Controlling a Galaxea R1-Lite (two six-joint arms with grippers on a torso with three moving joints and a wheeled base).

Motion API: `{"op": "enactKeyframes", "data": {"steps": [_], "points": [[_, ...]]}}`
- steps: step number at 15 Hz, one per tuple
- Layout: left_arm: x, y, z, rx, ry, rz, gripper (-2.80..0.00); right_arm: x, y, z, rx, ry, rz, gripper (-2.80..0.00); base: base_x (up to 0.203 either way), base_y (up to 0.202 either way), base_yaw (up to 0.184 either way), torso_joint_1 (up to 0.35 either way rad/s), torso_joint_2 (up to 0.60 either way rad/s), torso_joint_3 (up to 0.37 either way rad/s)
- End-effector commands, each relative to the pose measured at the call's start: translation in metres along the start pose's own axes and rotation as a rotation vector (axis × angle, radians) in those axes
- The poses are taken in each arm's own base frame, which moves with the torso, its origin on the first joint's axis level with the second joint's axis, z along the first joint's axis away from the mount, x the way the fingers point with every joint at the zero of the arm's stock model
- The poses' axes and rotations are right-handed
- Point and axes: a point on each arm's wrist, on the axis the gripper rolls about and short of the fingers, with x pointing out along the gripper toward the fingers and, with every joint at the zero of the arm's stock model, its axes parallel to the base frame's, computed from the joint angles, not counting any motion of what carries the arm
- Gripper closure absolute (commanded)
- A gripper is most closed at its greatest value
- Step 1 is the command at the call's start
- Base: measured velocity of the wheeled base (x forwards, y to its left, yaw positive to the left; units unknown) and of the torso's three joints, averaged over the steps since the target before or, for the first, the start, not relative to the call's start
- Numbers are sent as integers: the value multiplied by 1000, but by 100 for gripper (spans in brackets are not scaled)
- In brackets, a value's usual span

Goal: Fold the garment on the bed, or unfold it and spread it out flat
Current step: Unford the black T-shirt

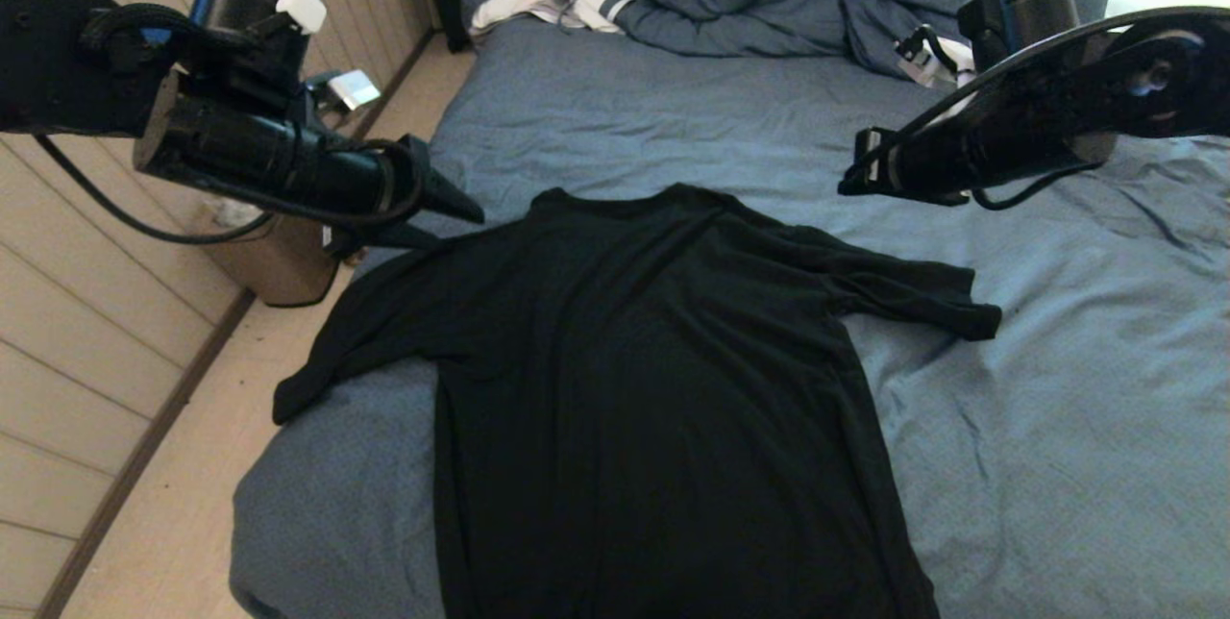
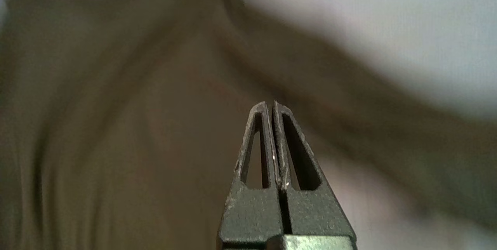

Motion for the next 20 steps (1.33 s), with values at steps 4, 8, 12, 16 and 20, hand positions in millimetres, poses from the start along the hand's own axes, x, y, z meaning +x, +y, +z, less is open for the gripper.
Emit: {"op": "enactKeyframes", "data": {"steps": [4,8,12,16,20], "points": [[-35,29,-83,-43,163,37,0,-58,-6,-63,28,385,-75,0,0,0,0,0,0,0],[-8,55,-116,-28,139,-4,0,-60,9,-101,-32,535,-37,0,0,0,0,0,0,0],[31,64,-117,-37,171,-20,0,-35,40,-125,-115,647,25,0,0,0,0,0,0,0],[75,53,-123,40,167,16,0,12,53,-153,-152,772,17,0,0,0,0,0,0,0],[82,48,-128,60,170,23,0,41,48,-172,-114,824,-20,0,0,0,0,0,0,0]]}}
